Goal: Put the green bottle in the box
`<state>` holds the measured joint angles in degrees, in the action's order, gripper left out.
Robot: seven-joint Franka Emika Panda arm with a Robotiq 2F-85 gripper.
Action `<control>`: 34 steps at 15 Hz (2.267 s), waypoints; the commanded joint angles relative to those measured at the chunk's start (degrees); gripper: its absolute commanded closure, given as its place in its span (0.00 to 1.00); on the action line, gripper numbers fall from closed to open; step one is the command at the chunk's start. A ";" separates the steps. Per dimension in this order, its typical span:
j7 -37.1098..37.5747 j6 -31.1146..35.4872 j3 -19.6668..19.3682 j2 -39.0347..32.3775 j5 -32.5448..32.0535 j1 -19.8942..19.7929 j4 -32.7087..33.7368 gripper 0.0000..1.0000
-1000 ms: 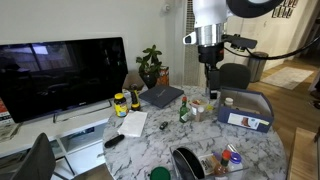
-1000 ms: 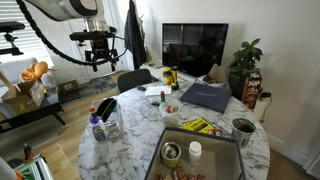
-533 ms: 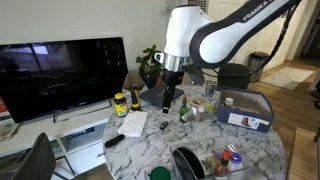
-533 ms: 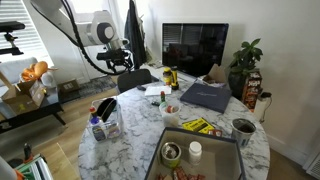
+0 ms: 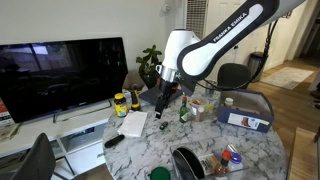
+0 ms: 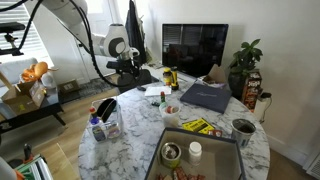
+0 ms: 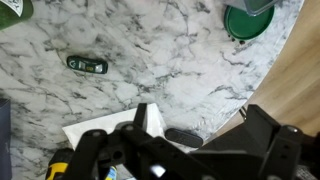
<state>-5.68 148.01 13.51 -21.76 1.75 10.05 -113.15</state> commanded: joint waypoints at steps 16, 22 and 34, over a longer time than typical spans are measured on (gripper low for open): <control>15.41 1.94 -13.71 0.64 -5.37 -4.38 -4.28 0.00; 21.75 2.06 -17.17 -1.74 -12.06 -1.88 -3.25 0.04; 20.52 4.10 -17.62 -4.56 -10.75 -1.82 -2.05 0.94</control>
<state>14.62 152.97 -3.93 -25.84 -9.29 7.86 -115.35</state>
